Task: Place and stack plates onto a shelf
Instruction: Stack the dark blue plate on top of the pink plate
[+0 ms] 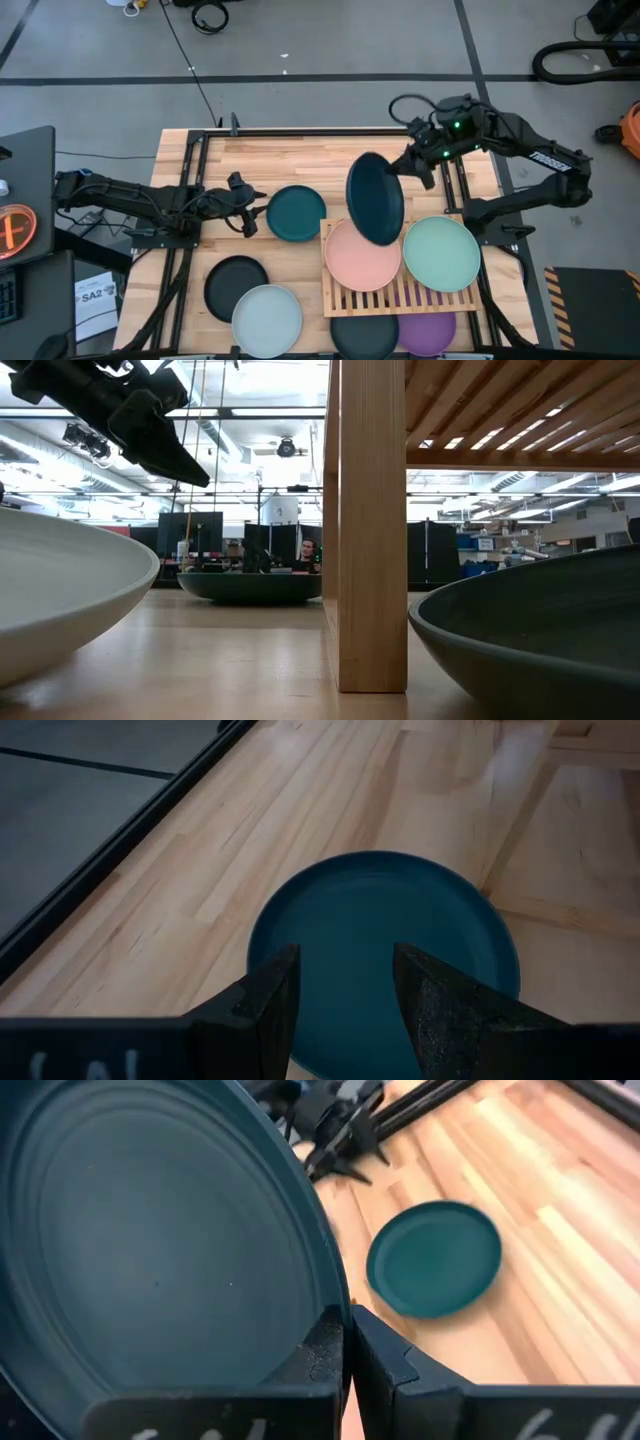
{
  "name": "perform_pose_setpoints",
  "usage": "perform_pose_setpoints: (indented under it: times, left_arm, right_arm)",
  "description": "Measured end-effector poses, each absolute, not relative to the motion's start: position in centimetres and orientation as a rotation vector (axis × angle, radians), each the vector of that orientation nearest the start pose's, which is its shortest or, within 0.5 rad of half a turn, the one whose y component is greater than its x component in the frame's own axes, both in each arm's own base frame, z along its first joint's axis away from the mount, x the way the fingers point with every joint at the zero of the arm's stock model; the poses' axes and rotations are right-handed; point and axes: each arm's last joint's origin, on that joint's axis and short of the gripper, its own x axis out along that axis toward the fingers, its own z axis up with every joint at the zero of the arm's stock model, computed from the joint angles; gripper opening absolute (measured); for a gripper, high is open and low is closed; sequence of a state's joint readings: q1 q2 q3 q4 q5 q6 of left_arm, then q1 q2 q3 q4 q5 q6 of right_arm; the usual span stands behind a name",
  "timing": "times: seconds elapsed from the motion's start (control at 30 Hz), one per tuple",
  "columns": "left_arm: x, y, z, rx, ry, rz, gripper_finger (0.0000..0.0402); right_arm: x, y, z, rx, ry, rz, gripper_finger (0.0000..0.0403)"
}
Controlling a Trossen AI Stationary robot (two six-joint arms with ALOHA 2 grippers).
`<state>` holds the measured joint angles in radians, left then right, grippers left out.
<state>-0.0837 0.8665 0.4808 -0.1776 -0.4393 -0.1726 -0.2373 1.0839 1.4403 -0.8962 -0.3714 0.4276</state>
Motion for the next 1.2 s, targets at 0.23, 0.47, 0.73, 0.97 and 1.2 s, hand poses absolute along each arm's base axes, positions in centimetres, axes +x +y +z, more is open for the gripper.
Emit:
perform_pose_setpoints:
  times: [0.23, 0.47, 0.73, 0.97, 1.2]
  left_arm:
    - [17.9, -0.3, 21.8, -0.02, 0.514, 0.392, 0.0167]
    - [17.9, -0.3, 21.8, -0.02, 0.514, 0.392, 0.0167]
    - [17.9, -0.3, 21.8, -0.02, 0.514, 0.392, 0.0167]
    - [17.9, -0.3, 21.8, -0.02, 0.514, 0.392, 0.0167]
    - [17.9, -0.3, 21.8, -0.02, 0.514, 0.392, 0.0167]
  right_arm:
    - [20.0, -1.4, 41.7, 0.555, 0.658, 0.072, 0.0014]
    - [21.9, -0.1, 39.8, 0.527, 0.806, 0.063, 0.0014]
    - [24.8, 0.5, 37.6, 0.502, 0.915, 0.066, 0.0015]
    - [26.0, 0.5, 35.8, 0.484, 1.032, 0.061, 0.0016]
    - [26.4, 0.5, 35.1, 0.474, 1.078, 0.053, 0.002]
